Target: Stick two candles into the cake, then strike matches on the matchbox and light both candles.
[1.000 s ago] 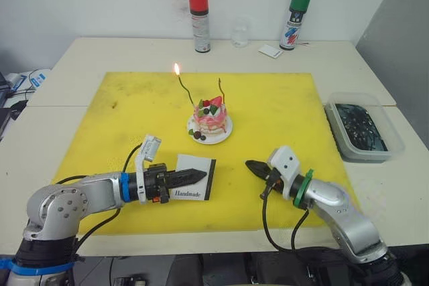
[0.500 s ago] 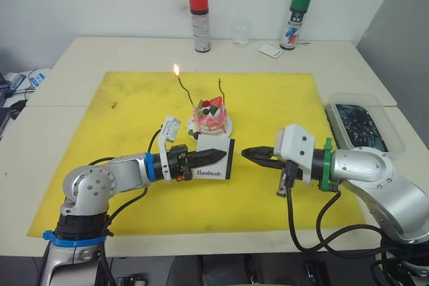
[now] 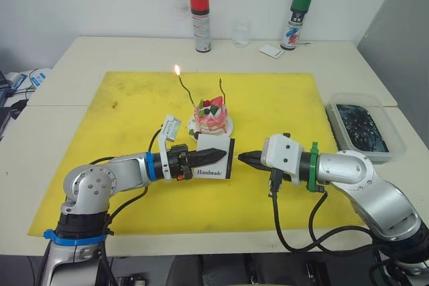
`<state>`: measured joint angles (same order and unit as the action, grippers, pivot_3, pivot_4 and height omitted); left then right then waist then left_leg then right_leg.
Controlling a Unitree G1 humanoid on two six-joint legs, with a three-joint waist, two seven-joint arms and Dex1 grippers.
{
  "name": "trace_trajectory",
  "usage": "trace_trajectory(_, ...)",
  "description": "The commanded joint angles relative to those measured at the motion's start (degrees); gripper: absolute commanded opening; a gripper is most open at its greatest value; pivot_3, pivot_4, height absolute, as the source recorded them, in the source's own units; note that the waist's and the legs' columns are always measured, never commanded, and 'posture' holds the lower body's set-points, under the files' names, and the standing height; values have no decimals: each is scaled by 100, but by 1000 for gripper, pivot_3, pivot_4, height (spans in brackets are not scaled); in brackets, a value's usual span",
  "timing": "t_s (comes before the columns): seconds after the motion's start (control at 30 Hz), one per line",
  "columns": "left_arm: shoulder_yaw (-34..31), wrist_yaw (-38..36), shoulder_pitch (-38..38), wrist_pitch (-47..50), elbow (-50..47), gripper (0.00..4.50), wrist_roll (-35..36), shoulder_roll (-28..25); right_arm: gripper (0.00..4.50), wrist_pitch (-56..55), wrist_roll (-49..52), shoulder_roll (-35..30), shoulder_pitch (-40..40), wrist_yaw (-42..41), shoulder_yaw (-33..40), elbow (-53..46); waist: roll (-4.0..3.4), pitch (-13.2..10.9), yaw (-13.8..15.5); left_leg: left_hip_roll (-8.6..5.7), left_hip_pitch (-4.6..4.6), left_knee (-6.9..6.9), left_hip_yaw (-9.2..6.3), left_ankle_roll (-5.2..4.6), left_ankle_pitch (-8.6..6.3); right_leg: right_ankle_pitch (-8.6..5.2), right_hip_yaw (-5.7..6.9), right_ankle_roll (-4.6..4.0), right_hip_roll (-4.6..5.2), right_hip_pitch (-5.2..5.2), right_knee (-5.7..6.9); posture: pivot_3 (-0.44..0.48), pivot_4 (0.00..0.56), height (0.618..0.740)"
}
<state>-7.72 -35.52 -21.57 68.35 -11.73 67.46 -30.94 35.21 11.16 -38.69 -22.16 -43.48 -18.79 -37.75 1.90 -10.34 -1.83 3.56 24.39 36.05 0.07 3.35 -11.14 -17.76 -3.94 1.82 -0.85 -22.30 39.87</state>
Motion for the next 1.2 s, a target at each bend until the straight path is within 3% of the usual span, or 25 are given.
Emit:
trace_trajectory(0.03,-90,-55,-24,-10,-206,0,113,-28,21,-151,-99,52,-99,-9,1,-38,0,0,0,0,0,0,0,0,0,0,0,0,0,0,0,0,150,740)
trace_trajectory(0.73,-25,-287,-203,59,-185,0,317,70,21,-371,-605,311,-401,-203,-553,464,0,0,0,0,0,0,0,0,0,0,1,0,0,0,0,0,150,740)
trace_trajectory(0.93,68,-511,-517,-232,-72,0,27,47,21,-776,-661,361,-474,-493,-697,681,0,0,0,0,0,0,0,0,0,0,1,-1,0,0,0,0,150,740)
trace_trajectory(1.03,-23,-605,-748,-339,116,0,-117,-61,21,-873,-592,272,-470,-659,-540,680,0,0,2,-1,0,1,-5,1,0,0,6,0,-1,1,1,0,150,740)
trace_trajectory(1.2,-422,-970,-558,-348,269,0,-322,-941,21,-512,-162,-55,-360,-789,208,320,-1,-2,-34,0,-1,-3,5,0,0,0,-4,-1,-1,-3,0,0,150,740)
